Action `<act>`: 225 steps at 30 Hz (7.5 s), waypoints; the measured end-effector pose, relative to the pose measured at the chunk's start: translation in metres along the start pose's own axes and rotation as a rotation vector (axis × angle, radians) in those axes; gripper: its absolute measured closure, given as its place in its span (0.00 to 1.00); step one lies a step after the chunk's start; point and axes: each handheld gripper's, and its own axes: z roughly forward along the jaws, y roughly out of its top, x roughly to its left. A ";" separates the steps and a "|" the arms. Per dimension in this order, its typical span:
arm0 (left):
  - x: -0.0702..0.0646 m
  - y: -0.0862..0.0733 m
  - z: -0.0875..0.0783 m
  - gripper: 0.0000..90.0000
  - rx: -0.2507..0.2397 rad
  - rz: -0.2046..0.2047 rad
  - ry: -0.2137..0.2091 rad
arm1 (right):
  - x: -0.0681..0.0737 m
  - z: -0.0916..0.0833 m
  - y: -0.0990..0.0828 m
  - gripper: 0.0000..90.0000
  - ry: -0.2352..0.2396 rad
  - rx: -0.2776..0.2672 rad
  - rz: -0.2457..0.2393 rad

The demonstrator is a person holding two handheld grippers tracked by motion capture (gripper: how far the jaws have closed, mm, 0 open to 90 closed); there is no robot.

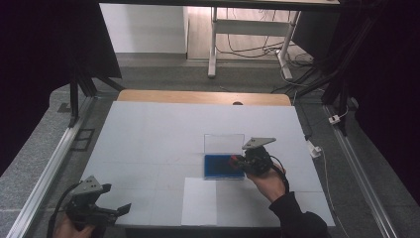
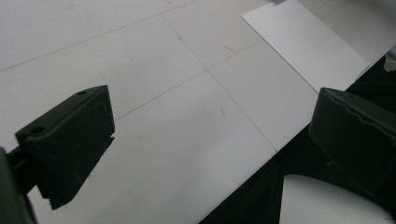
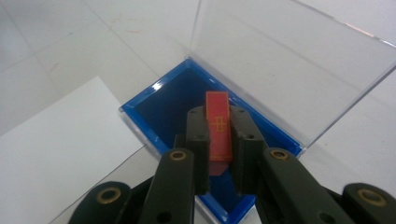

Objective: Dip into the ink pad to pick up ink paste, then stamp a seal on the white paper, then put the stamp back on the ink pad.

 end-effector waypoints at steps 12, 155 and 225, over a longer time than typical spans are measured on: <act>-0.002 0.000 0.001 0.01 0.010 0.014 0.009 | 0.016 -0.010 -0.004 0.88 0.051 -0.005 -0.026; 0.001 0.001 0.002 0.02 0.022 -0.013 0.012 | 0.100 0.039 -0.005 0.89 0.245 0.067 -0.234; 0.001 0.001 0.002 0.02 0.025 -0.011 0.009 | 0.021 0.015 0.007 0.88 0.056 -0.023 -0.057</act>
